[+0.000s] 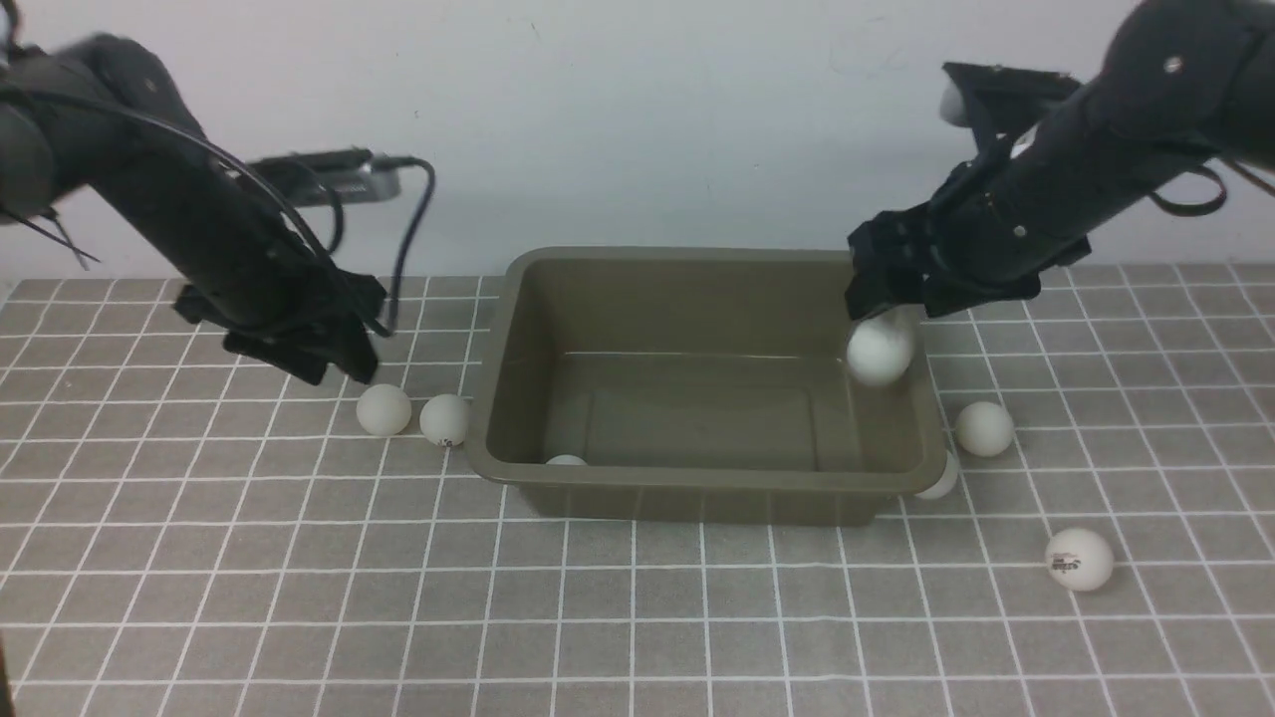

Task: Put the table tennis balls into the box on the grey coffee tablecloth.
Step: 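Release the ping pong ball into the bin and lift the gripper away, then reach for and grasp a ping pong ball on the table beside the basket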

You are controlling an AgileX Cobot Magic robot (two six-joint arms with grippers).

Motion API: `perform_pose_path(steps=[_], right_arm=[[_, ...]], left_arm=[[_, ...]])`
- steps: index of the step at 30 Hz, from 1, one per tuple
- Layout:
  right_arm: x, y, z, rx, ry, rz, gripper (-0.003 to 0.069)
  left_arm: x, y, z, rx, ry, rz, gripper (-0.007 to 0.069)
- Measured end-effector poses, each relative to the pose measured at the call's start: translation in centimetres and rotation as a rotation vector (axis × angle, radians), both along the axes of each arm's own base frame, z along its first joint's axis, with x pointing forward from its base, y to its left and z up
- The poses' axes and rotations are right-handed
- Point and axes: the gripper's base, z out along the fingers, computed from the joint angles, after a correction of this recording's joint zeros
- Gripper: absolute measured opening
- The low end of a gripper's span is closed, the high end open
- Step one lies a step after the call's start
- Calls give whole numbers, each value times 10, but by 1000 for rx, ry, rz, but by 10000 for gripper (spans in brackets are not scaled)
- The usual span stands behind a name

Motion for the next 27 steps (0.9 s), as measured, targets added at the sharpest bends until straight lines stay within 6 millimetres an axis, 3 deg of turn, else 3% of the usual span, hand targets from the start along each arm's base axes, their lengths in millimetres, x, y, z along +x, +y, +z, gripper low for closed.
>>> perform_pose_path(steps=[3,6,8,9,13,14,16,18,21,22,23,24,27], right_arm=[[-5,-3,17,-45,3,54,587],[-14,-10,35,-91,-11,75,584],[-29,-29,62,-158,-48,61,529],[-30,-29,63,-163,-52,61,529],[-58,-69,104,-220,-113,-38,409],[-65,-80,111,-223,-123,-75,375],[-75,-98,117,-221,-130,-138,321],[-89,-119,110,-213,-89,-217,252],[-102,-137,63,-173,83,-295,197],[-104,-137,45,-159,130,-300,198],[-104,-136,42,-155,139,-301,200],[-105,-135,22,-135,175,-306,210],[-102,-126,-17,-100,200,-298,285]], left_arm=[[9,-8,-18,19,-23,-2,514],[14,-9,-33,40,-27,22,536],[18,-7,-48,72,-14,44,518],[18,-7,-48,72,-14,44,518],[18,-4,-59,101,9,42,388],[18,-4,-58,106,11,39,346],[19,-3,-56,118,11,36,346],[21,-2,-41,130,0,31,349],[25,-6,12,105,-81,26,352],[25,-10,29,80,-110,24,352],[24,-12,32,67,-115,23,352],[23,-19,48,32,-141,12,352],[16,-51,77,-72,-191,-83,352]])
